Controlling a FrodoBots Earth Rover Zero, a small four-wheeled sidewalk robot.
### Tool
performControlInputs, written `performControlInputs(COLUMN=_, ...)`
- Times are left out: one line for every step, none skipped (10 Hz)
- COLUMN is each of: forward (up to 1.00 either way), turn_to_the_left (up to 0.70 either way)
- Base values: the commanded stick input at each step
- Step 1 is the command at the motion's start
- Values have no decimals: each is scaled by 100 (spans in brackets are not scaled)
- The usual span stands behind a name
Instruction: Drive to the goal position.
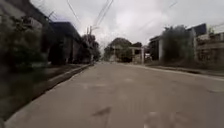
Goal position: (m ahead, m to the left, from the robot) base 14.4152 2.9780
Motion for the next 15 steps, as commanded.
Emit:
performControlInputs(forward=85, turn_to_the_left=0)
performControlInputs(forward=85, turn_to_the_left=0)
performControlInputs(forward=85, turn_to_the_left=7)
performControlInputs(forward=85, turn_to_the_left=9)
performControlInputs(forward=85, turn_to_the_left=-15)
performControlInputs(forward=85, turn_to_the_left=-32)
performControlInputs(forward=85, turn_to_the_left=-20)
performControlInputs(forward=85, turn_to_the_left=-6)
performControlInputs(forward=85, turn_to_the_left=0)
performControlInputs(forward=85, turn_to_the_left=0)
performControlInputs(forward=85, turn_to_the_left=0)
performControlInputs(forward=85, turn_to_the_left=0)
performControlInputs(forward=85, turn_to_the_left=0)
performControlInputs(forward=85, turn_to_the_left=0)
performControlInputs(forward=85, turn_to_the_left=0)
